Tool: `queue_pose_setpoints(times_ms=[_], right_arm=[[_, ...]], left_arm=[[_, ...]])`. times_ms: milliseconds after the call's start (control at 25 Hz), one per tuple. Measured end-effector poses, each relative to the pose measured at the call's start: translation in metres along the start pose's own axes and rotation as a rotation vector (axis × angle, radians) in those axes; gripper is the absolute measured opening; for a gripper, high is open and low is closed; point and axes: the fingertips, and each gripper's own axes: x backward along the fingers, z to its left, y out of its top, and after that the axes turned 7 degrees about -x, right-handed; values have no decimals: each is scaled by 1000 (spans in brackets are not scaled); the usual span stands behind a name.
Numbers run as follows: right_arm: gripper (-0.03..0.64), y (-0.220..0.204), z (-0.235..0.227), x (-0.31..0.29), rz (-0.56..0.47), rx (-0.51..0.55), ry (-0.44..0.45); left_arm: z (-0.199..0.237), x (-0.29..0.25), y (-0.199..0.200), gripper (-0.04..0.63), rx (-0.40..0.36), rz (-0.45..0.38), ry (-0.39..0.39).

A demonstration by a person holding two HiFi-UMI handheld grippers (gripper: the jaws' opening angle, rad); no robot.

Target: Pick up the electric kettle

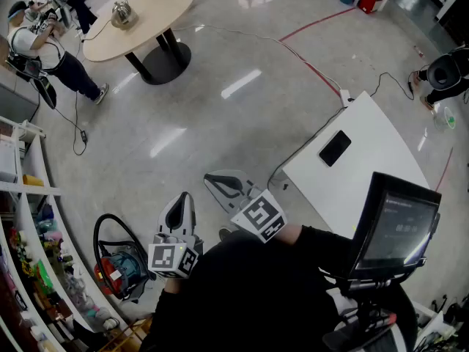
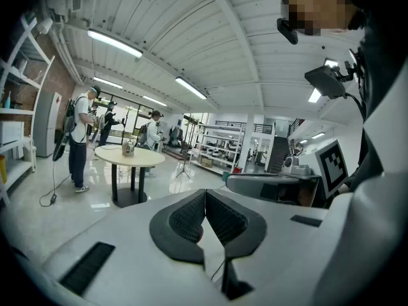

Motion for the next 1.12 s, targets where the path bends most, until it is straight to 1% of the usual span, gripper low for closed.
queue_pose_setpoints(times_ms=[200,400,520,640,720,840,960,1040,1120], right_arm=[[12,-3,-11,6,7,-10,3],[12,-1,-22,13,3,-14,30],[12,-2,-29,30,-15,-57,51],[12,-2,-38,55,-20,-89,50],[12,1,-45,56,-23,-95,51],[12,-1,-53,35,-15,-102,50],[14,-6,-49,7,7,-112,69],[12,-6,-44,-10,18,-119,62],[12,-11,-41,-27,45,-103,42]], left_arm=[[-5,-8,-3,18,-7,8,10],[-17,-17,0,18,-7,8,31],[-38,-20,-2,18,-14,6,29],[-63,-24,2,18,-20,5,29],[-66,-28,5,18,-26,8,28],[-46,-35,3,18,-17,16,39],[-19,-38,-1,18,3,19,57],[-3,-37,-2,18,14,21,51],[15,-36,-3,18,14,12,36]])
